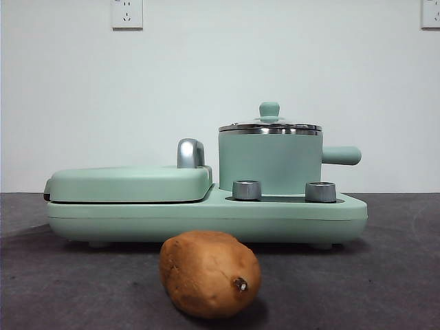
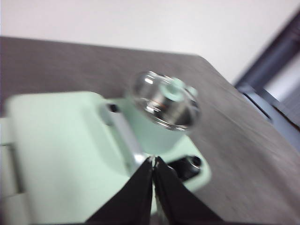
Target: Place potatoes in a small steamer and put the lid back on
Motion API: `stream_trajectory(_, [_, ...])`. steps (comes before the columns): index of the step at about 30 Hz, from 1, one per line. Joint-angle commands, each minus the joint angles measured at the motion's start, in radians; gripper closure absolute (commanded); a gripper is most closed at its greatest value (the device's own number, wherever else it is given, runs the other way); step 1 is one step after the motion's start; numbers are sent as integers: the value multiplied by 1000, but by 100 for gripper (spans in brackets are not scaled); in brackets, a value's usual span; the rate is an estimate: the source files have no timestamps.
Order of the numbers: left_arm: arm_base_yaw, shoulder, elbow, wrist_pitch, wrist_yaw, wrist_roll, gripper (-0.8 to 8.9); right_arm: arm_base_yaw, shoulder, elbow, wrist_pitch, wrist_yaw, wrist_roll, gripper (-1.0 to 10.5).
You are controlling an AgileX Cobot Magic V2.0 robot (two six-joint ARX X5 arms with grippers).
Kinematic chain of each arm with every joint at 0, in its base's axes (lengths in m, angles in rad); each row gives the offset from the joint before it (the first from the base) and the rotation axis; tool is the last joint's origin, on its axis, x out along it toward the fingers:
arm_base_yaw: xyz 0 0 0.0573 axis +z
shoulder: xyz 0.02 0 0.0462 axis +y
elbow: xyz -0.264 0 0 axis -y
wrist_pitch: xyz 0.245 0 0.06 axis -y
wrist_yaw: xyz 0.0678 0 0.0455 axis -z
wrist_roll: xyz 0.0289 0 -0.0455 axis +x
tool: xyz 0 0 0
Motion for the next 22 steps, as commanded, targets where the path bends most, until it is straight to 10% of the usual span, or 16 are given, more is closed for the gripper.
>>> stream_trajectory(1, [-19,49,63,-19,51,33,804,0,39,35,2,-82,-45,934])
stream_trajectory(8, [-78,141,141,-50,79,68,801,0,65,40,2,-130,-45,931])
stream_trajectory(16, [-146,286,271,-81,79,71,390,0,65,40,2,-129,-45,500])
stream_trajectory(22, [-205,431,418,-145,78,92,345,0,65,40,2,-128,-45,449])
